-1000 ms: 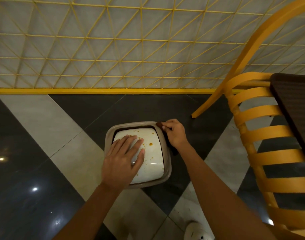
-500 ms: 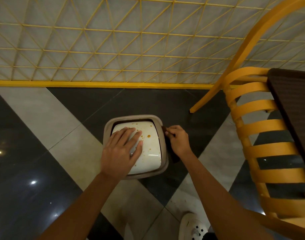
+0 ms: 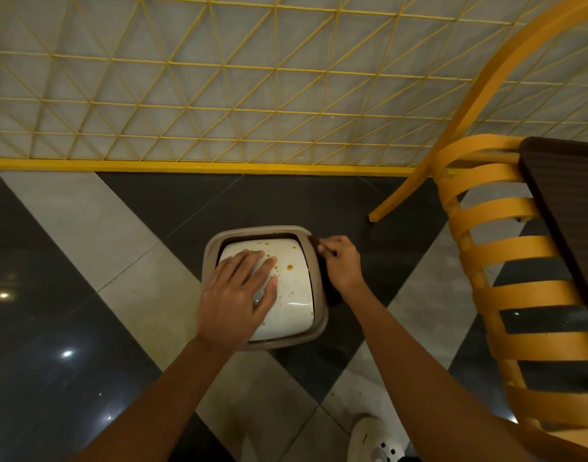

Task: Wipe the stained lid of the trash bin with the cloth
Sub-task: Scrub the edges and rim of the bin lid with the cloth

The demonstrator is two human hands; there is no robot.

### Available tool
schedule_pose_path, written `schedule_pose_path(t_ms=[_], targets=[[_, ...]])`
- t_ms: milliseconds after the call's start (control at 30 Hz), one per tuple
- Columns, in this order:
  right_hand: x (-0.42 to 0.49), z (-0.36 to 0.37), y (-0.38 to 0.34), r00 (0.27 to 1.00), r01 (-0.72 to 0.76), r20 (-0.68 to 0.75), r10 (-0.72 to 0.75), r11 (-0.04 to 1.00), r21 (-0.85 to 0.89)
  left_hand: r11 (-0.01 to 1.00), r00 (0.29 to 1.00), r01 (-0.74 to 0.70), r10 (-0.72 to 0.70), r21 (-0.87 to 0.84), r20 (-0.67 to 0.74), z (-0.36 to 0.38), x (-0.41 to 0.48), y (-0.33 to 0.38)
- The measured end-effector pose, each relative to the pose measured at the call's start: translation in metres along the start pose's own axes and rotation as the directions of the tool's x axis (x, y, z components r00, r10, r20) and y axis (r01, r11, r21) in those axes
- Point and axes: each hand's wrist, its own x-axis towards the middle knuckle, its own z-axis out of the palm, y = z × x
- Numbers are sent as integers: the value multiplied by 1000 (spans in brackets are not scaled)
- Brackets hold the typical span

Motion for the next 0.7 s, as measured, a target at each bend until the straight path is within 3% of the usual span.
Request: schedule_pose_path(t_ms=[167, 700], targets=[[22, 11, -13, 997, 69, 36, -67, 995, -76, 1000, 1000, 5, -5, -16, -20, 1, -1, 1], [-41, 3, 26, 998, 55, -26, -57, 997, -61, 1000, 1000, 12, -12, -11, 2, 0, -2, 1]])
